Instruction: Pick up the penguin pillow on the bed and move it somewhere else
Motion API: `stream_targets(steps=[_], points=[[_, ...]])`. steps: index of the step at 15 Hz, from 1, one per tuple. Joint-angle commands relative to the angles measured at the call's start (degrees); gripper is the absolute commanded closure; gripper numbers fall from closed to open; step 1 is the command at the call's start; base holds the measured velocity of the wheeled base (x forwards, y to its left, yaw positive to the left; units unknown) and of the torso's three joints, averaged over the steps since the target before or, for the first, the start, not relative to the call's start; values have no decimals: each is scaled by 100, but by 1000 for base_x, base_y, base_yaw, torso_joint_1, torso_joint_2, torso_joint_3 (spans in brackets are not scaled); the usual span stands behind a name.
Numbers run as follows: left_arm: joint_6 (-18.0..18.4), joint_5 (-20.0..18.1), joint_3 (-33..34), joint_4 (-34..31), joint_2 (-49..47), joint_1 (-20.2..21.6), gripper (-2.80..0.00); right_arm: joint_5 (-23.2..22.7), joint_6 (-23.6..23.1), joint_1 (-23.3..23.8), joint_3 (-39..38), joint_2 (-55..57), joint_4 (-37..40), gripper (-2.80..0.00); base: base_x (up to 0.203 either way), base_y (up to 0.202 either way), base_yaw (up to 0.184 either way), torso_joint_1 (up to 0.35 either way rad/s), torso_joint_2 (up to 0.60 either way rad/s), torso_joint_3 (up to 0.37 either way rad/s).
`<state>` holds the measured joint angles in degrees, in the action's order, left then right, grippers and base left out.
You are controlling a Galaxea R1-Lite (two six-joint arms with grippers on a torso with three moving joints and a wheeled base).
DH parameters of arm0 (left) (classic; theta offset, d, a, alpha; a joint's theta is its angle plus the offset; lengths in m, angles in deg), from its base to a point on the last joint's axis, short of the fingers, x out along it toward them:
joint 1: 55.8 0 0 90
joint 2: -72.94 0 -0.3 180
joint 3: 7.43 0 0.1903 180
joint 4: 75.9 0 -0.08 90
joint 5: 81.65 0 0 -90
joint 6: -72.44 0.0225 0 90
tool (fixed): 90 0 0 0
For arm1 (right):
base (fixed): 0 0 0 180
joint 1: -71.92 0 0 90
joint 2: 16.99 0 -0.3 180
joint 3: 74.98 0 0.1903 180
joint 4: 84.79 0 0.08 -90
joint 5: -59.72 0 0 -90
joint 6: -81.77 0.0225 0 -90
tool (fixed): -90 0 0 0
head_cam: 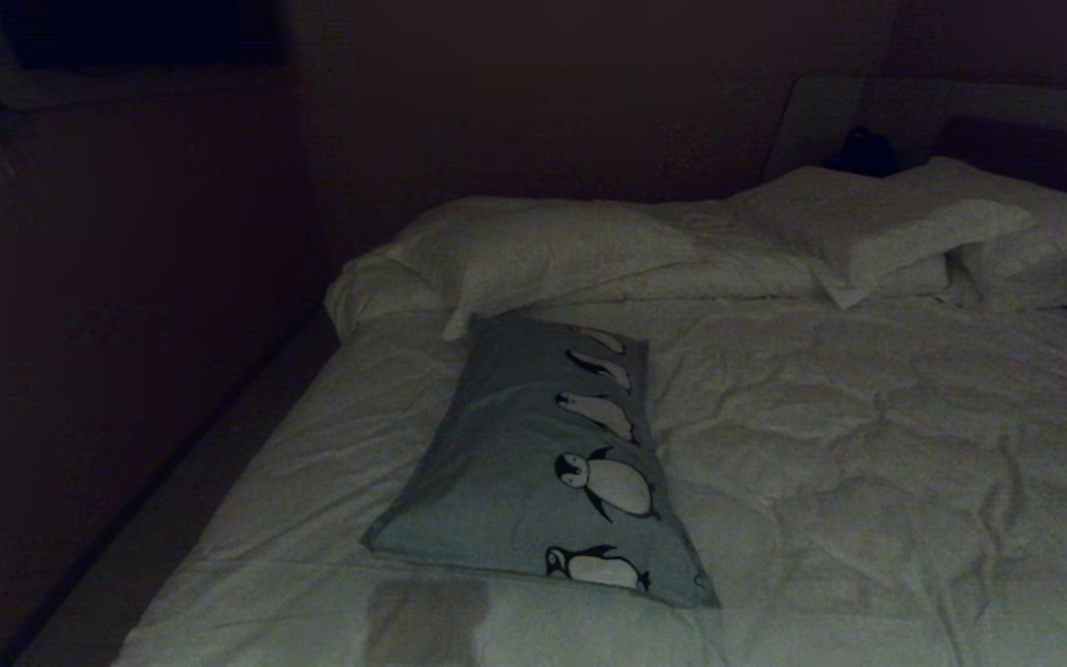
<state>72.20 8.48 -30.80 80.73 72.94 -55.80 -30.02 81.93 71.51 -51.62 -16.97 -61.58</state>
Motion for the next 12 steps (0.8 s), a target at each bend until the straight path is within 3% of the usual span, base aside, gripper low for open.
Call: stream_targets(steps=[1, 12], points=[[-2, 4, 0, 0, 0, 0, 0, 0, 2, -2, 0, 6, -2, 0, 0, 0, 0, 0, 0, 0], [-2, 4, 0, 0, 0, 0, 0, 0, 2, -2, 0, 6, -2, 0, 0, 0, 0, 0, 0, 0]])
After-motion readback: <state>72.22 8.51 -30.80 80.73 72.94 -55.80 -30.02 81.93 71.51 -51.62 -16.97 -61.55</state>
